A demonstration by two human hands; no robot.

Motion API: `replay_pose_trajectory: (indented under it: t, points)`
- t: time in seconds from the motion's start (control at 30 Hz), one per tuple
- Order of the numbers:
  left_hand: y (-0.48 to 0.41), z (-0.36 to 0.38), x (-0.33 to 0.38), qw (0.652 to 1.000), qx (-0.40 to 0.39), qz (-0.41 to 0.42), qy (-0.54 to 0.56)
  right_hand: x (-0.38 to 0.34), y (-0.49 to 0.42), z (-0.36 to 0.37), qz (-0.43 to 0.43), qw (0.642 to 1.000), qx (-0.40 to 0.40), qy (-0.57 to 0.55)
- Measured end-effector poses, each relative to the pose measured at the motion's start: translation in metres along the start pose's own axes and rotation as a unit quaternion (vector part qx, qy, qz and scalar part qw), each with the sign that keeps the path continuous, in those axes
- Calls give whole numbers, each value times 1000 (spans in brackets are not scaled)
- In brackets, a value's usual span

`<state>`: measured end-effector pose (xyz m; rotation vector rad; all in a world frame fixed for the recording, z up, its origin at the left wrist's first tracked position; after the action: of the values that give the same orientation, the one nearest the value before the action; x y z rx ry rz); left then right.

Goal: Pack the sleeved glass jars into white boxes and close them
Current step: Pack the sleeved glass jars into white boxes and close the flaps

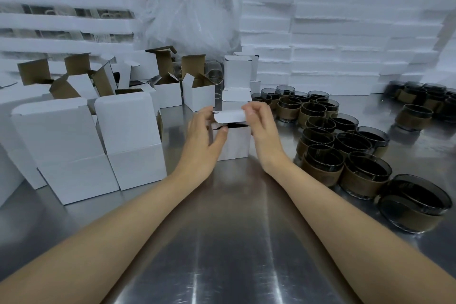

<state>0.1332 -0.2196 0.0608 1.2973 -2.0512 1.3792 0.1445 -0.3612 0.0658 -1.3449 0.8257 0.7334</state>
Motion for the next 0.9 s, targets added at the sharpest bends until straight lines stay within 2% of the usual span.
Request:
replay_pose_trajectory:
  t: [0.07, 0.2, 0.3, 0.43, 0.57, 0.7, 0.9]
  points:
    - [-1, -1, -7, 998, 6, -29, 48, 1, 0, 4, -15, 999, -24, 31]
    - [-3, -4, -8, 1000, 1, -17, -17, 0, -1, 5, -25, 997, -37, 62]
    - [-4, -3, -5, 1000, -10, -1, -2, -9, 0, 7, -72, 990, -51, 108]
    - [-5, -1, -7, 999, -19, -22, 13, -4, 0, 6, -53, 991, -75, 95]
    - [-5, 0, -15, 997, -20, -66, 47, 4, -1, 5, -55, 982, -90, 156]
    - [-8, -4, -21, 990, 12, -97, 104, 5, -1, 8, -70, 964, -93, 240]
    - [-7, 5, -33, 959, 16, -183, 218, 7, 3, 12, -63, 970, -72, 223]
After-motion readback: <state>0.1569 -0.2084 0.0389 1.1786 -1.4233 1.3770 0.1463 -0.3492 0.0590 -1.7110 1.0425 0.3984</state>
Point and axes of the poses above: each hand's wrist, its own y-axis away from the middle knuckle, its own z-axis out of the palm, x = y × z, the point moved 9 cm from there along -y, towards the middle knuckle, and after that the axes turned 6 degrees about -y, right-handed, at the moved point
